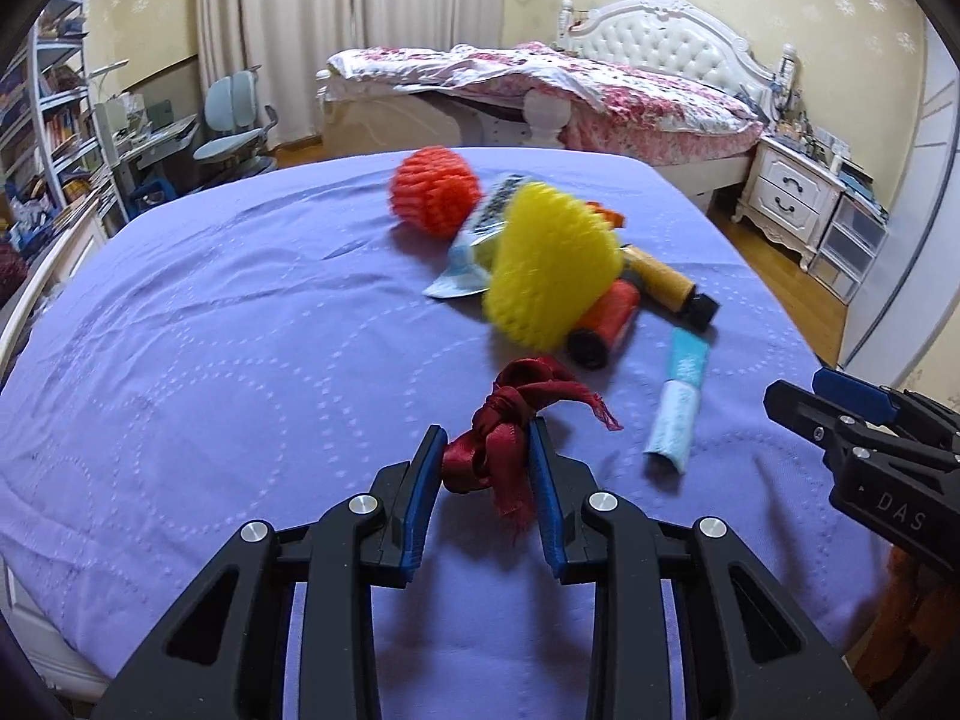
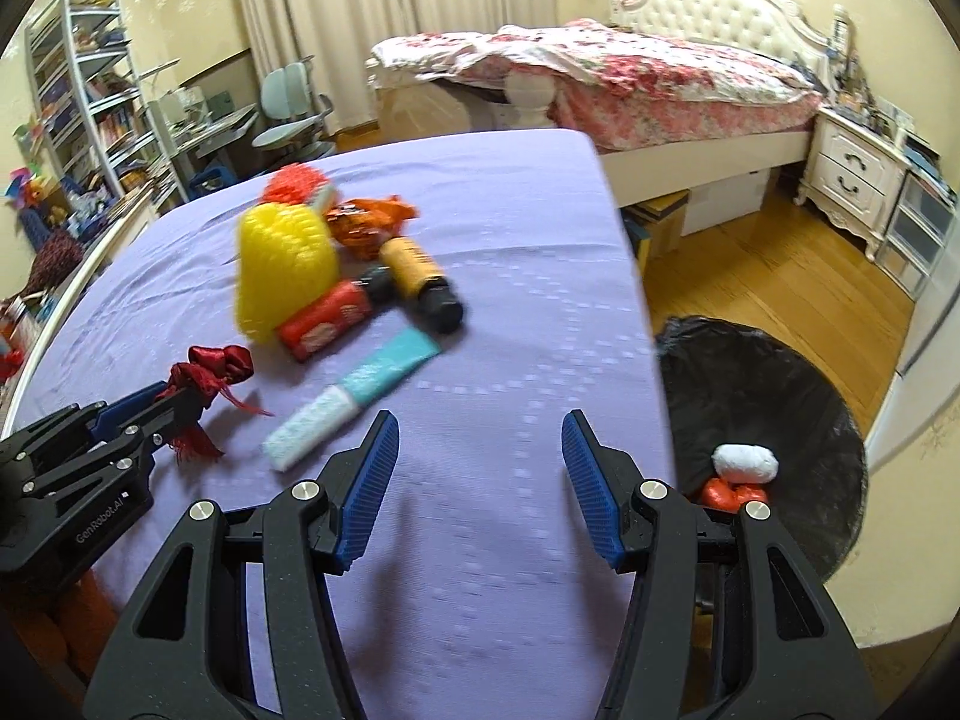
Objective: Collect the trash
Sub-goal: 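Grasp the teal toothpaste tube with the right gripper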
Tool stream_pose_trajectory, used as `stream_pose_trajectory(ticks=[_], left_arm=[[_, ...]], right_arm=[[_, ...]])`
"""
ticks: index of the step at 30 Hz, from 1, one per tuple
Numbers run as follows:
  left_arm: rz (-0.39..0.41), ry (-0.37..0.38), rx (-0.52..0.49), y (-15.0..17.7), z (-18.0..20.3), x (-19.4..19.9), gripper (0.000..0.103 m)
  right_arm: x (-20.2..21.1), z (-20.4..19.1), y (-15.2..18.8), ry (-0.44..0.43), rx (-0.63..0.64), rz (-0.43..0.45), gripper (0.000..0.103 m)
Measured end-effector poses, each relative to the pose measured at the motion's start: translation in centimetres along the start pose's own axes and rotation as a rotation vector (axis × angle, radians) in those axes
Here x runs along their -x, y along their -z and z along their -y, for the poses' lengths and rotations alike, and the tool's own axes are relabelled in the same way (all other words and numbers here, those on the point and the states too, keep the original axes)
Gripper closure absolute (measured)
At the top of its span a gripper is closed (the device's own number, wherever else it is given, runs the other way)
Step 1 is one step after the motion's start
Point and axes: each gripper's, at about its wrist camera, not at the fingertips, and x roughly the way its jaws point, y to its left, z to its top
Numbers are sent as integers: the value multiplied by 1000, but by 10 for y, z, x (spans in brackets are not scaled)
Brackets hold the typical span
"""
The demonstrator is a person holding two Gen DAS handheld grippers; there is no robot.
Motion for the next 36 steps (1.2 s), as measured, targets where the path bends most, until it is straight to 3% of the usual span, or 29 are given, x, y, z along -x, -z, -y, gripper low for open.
stream_pose_trajectory(ticks=[10,12,14,19,24,27,31,33,36], left_arm=[[-14,-25,80,4,-34,-2,71],[-21,-18,89,4,-36,-3,68],[-18,-14,96,5,-37,-3,55],[-11,3,105,3,-38,-4,37],[-23,9,103,0,-39,-9,35],[-33,16,94,0,-37,-11,35],[-43,20,64,0,-35,-12,58],[-54,27,63,1,-36,-15,65],[-47,30,52,1,-35,-14,73]], right_arm=[[-27,-50,-14,-35,67,-48,46],[-29,-52,-14,-29,65,-62,46],[-29,-51,-11,-21,67,-70,46],[-24,-41,-3,2,63,-78,46],[-22,-33,-2,17,56,-76,46],[-23,-32,-4,7,54,-76,46],[-27,-36,-8,-12,68,-77,48],[-29,-40,-9,-20,80,-78,54],[-29,-44,-7,-24,101,-79,70]])
